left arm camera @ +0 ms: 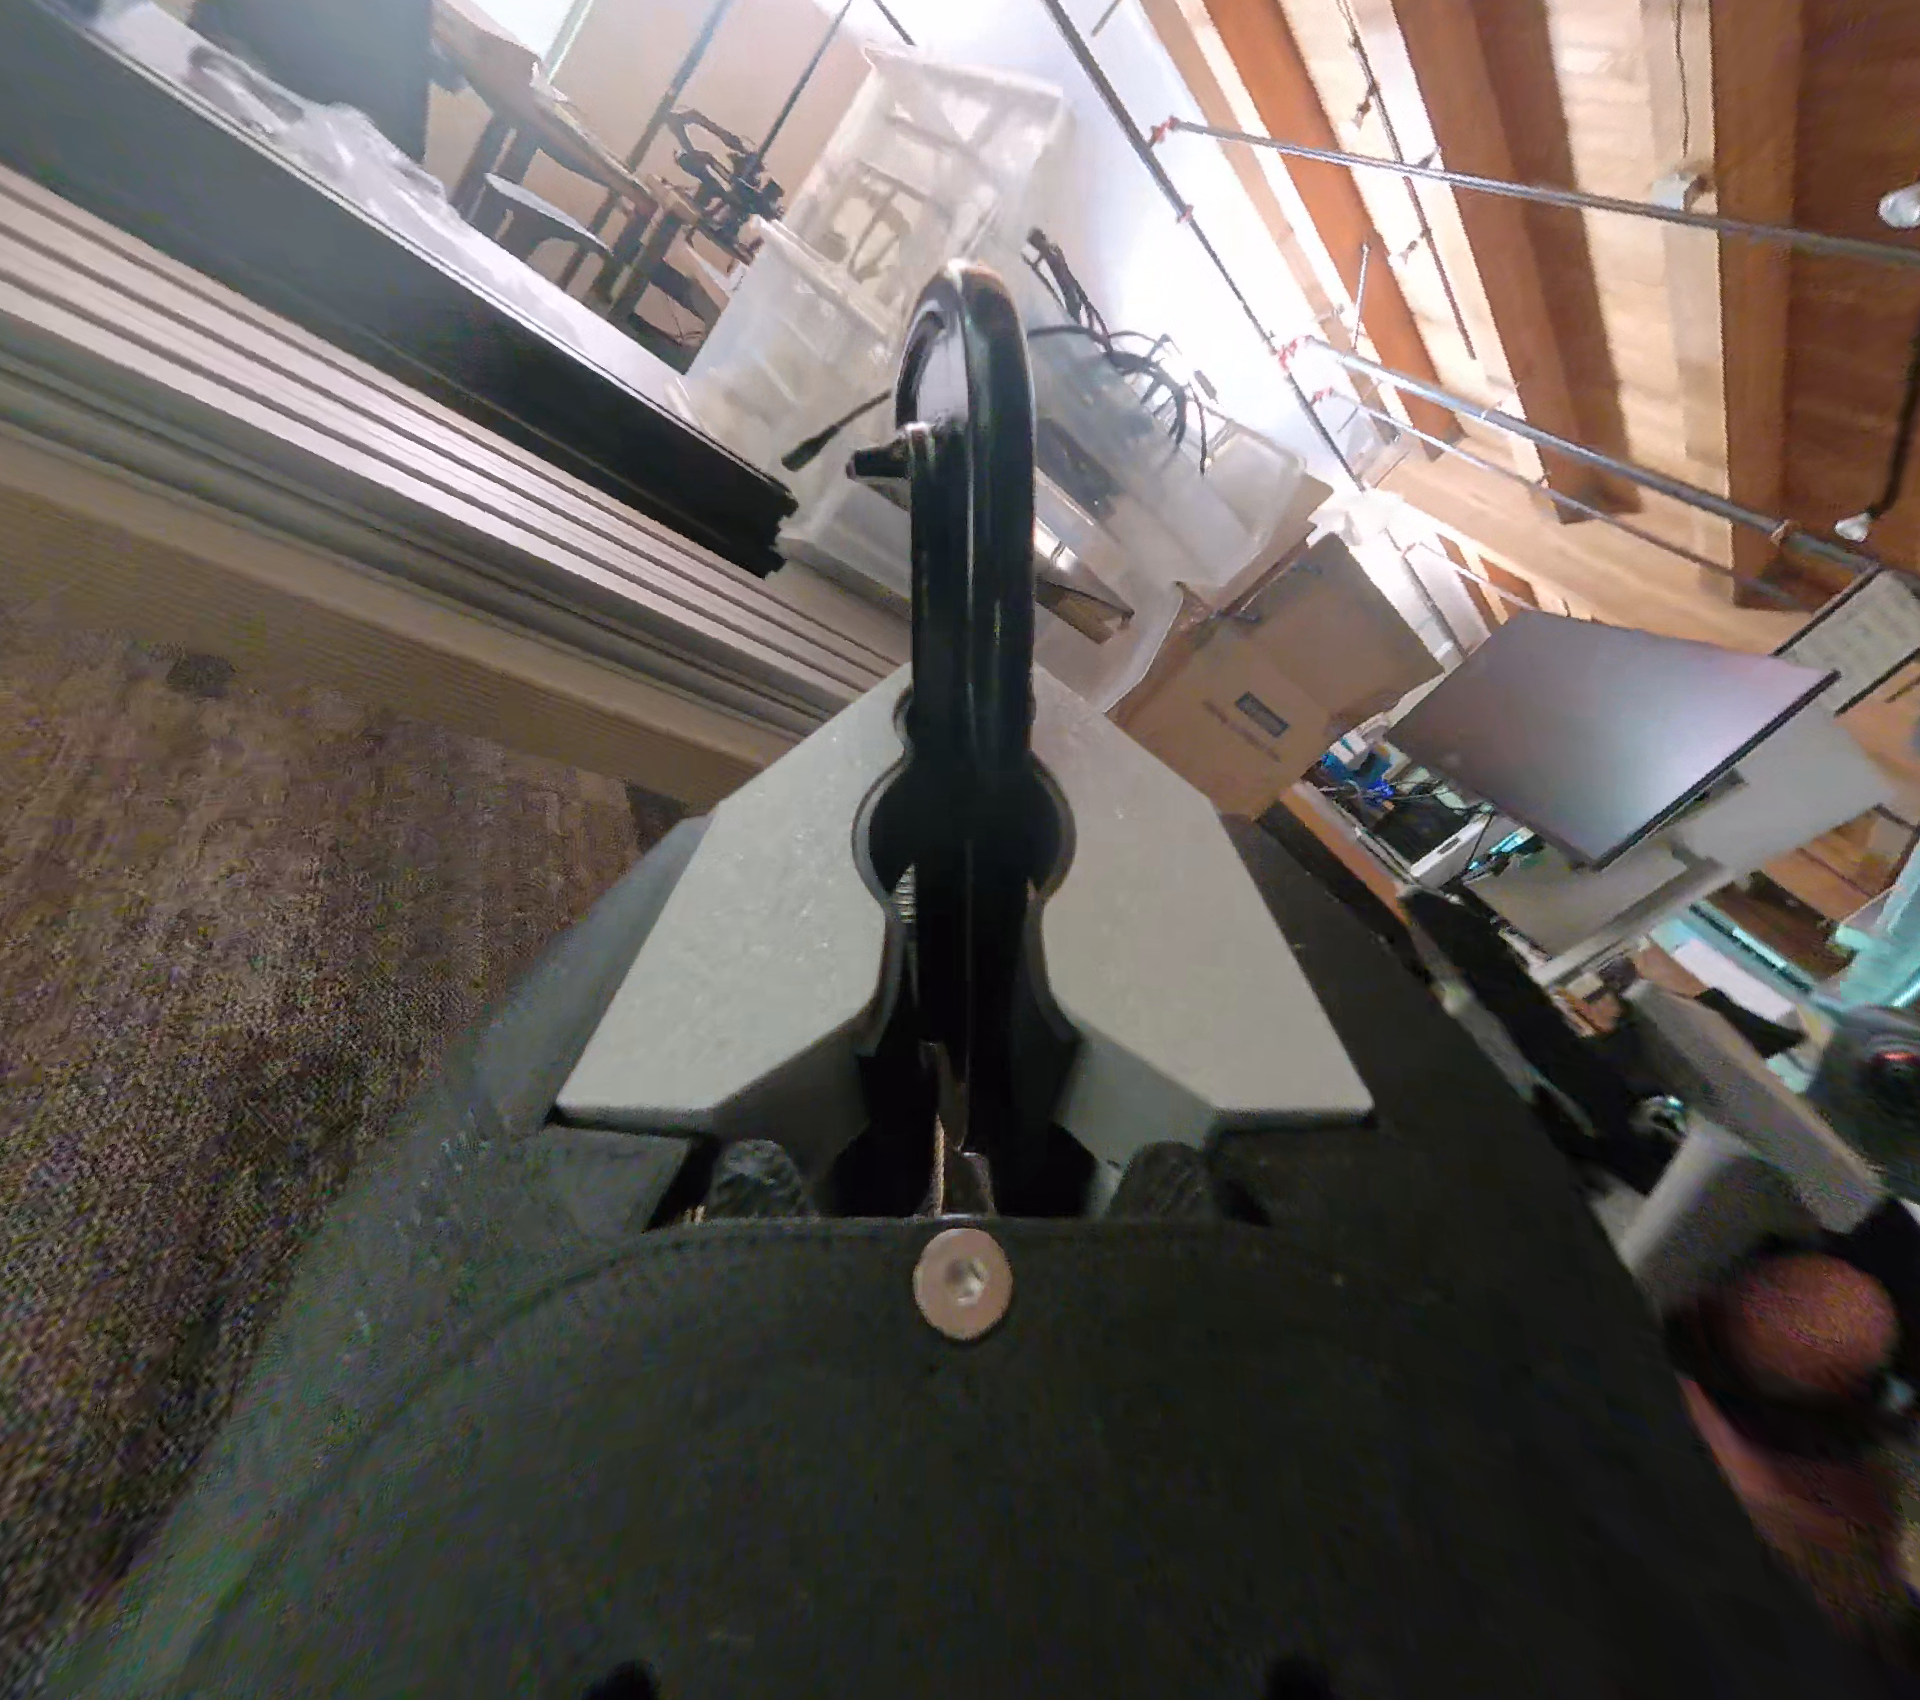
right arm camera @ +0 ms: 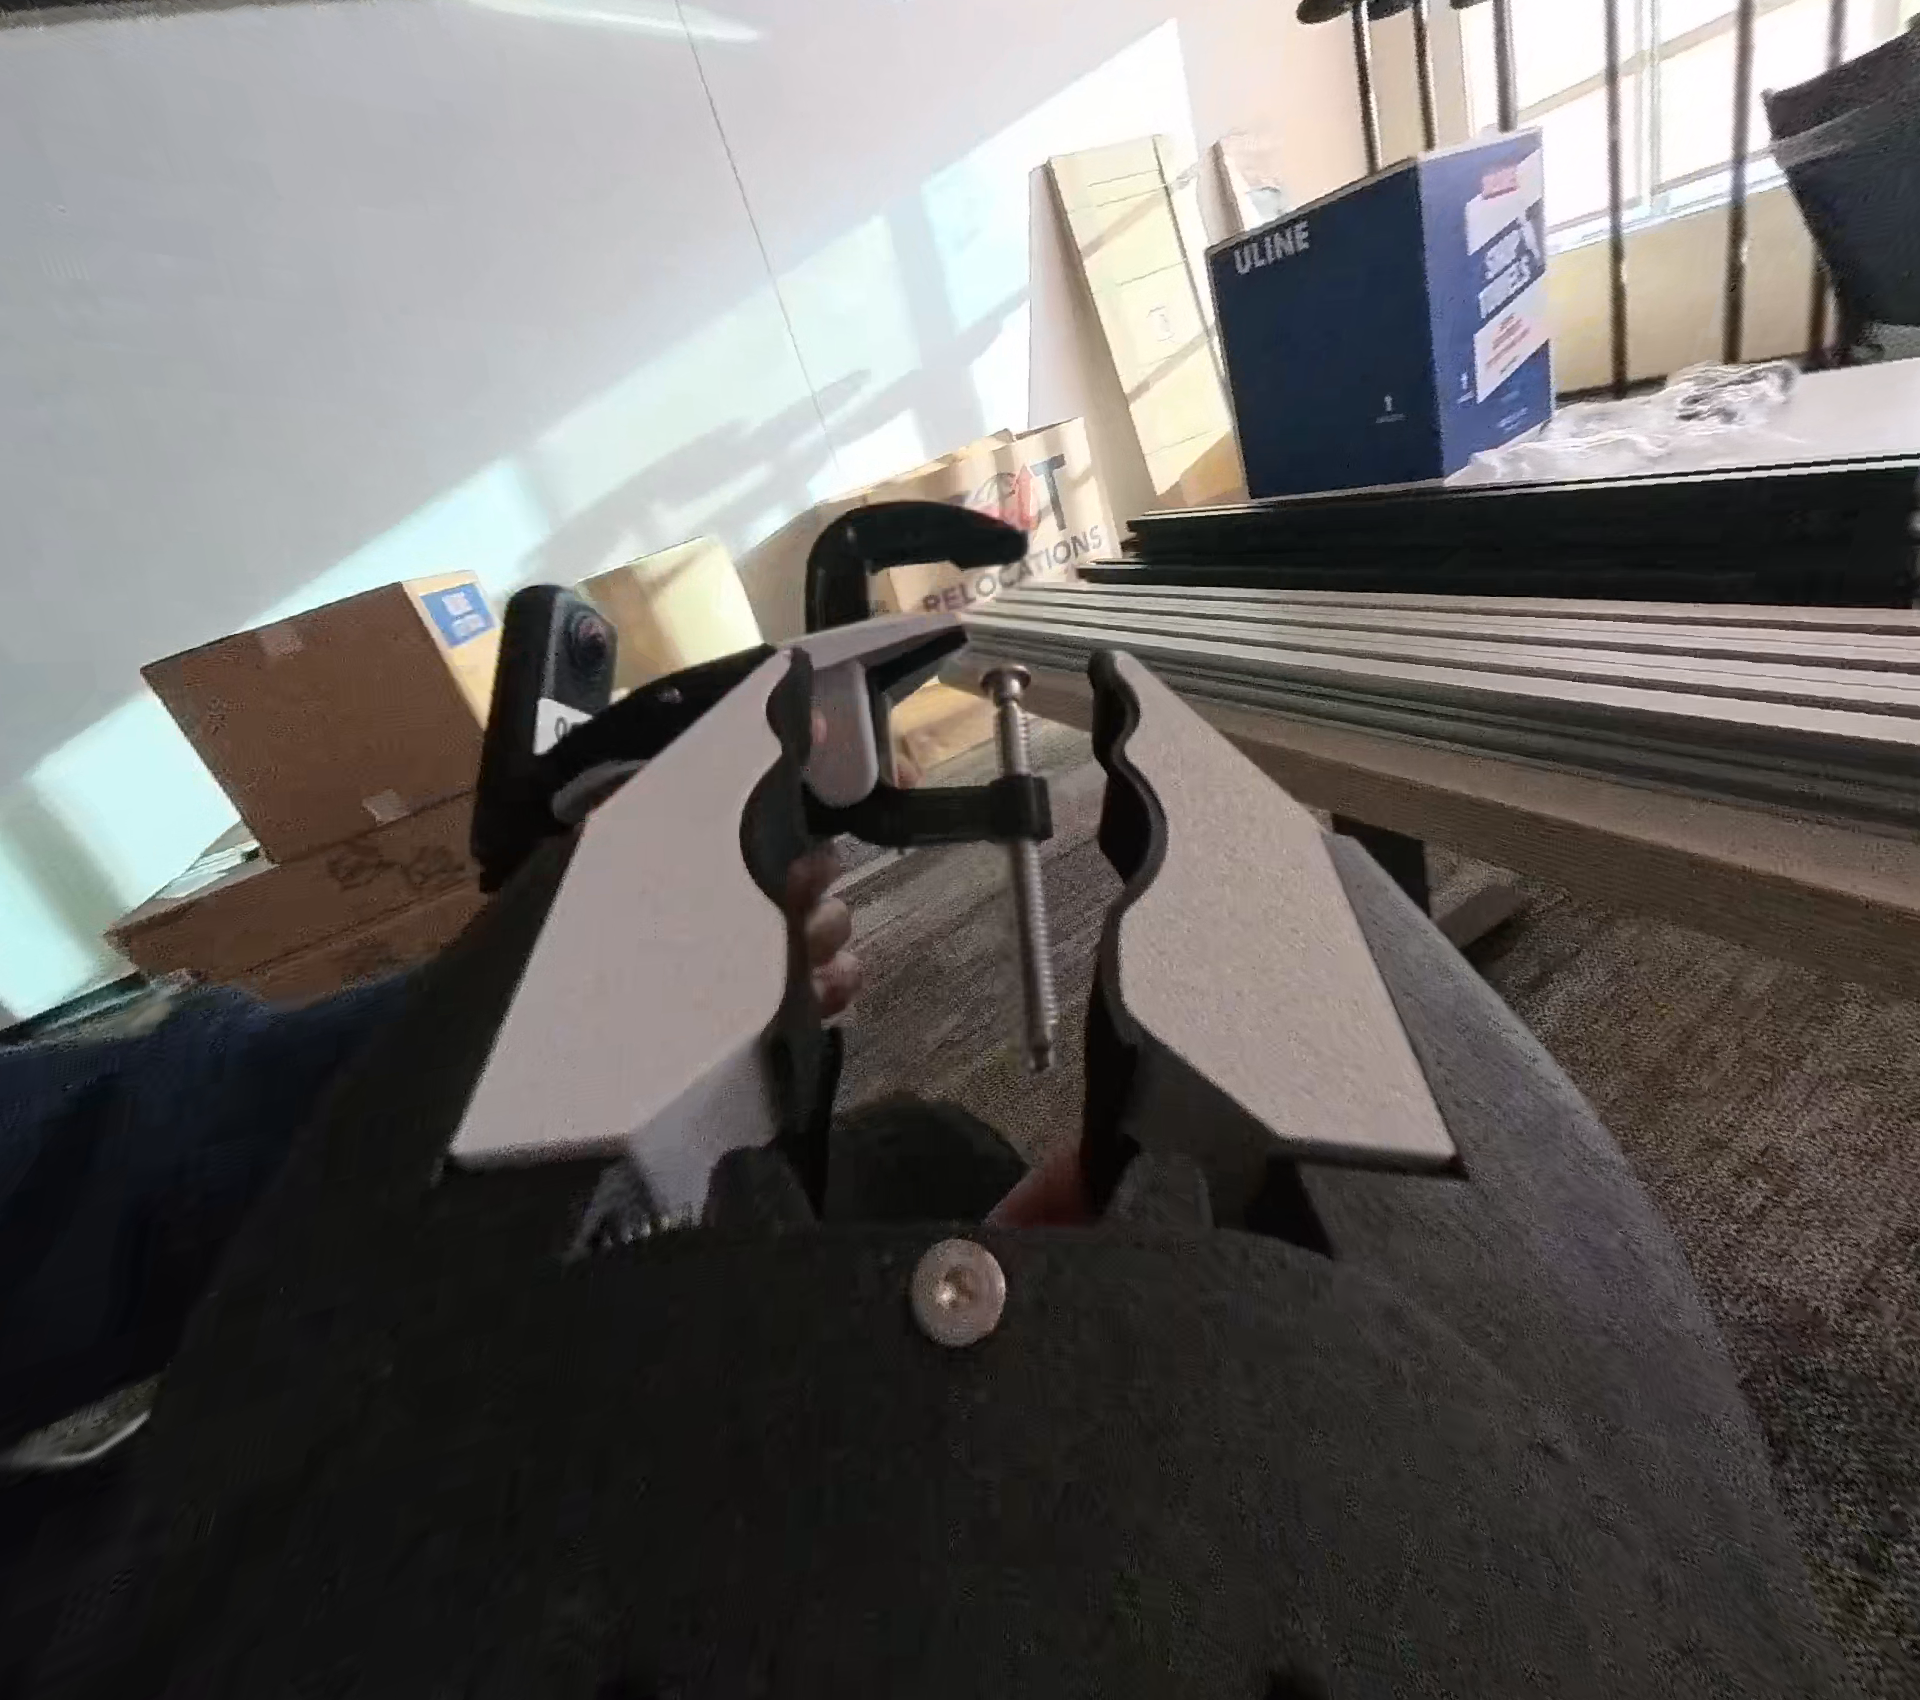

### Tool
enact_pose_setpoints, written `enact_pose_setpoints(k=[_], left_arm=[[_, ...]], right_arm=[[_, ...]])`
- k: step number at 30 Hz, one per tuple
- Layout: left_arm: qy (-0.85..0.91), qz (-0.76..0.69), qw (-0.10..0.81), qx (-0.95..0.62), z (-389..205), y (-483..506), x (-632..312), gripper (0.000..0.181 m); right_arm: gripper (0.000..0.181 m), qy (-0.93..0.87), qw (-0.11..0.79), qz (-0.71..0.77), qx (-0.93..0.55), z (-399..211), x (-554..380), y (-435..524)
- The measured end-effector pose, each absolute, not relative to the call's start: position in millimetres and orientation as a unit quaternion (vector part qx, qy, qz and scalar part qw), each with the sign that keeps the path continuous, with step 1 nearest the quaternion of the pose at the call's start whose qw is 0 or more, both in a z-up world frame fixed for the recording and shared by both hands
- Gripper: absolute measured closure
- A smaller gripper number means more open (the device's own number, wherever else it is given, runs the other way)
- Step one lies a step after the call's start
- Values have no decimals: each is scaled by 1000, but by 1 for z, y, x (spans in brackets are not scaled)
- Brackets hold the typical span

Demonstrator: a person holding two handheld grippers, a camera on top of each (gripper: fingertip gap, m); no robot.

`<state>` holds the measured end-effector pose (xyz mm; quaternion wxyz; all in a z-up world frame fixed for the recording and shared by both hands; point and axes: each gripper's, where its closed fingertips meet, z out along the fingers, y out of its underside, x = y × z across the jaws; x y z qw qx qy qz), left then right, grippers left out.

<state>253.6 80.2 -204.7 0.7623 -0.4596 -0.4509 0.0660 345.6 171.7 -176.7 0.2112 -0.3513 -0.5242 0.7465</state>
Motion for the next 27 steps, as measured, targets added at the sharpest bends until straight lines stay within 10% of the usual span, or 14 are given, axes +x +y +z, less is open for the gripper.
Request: enact_pose_setpoints(k=[27], left_arm=[[-380, 264, 670, -580, -323, 234, 181, 163]], right_arm=[[129, -480, 229, 746, -401, -284, 249, 299]])
